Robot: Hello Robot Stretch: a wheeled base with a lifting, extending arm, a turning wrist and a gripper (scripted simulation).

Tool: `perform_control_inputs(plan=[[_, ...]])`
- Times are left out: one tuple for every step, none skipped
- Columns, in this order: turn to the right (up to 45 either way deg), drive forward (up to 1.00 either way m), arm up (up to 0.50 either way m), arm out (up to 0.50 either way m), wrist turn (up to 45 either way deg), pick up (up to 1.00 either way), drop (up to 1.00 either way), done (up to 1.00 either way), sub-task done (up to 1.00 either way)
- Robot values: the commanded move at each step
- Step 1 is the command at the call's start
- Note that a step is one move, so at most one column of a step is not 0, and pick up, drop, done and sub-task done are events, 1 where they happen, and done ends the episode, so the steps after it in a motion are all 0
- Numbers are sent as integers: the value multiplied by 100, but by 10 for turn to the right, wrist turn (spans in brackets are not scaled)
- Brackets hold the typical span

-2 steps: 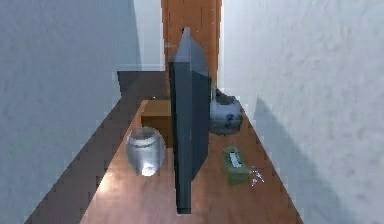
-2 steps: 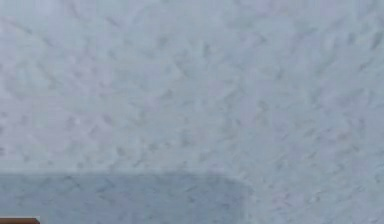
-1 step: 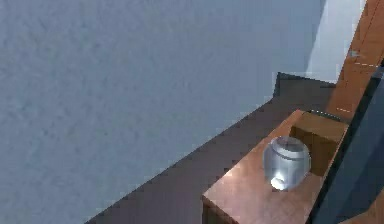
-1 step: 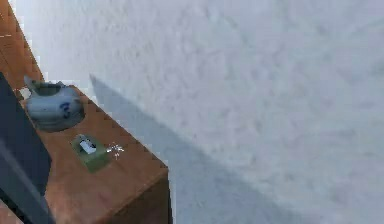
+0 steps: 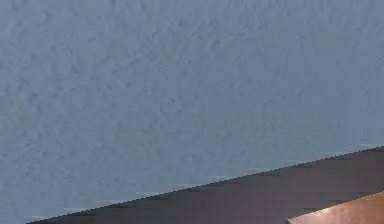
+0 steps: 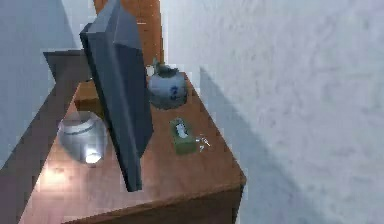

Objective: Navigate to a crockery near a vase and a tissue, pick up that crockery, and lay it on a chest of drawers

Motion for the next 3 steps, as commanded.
perform_control_inputs(plan=[[0, 55, 0, 0, 0, 0, 0, 0, 0], [240, 0, 0, 0, 0, 0, 0, 0, 0], [0, 45, 0, 0, 0, 0, 0, 0, 0]])
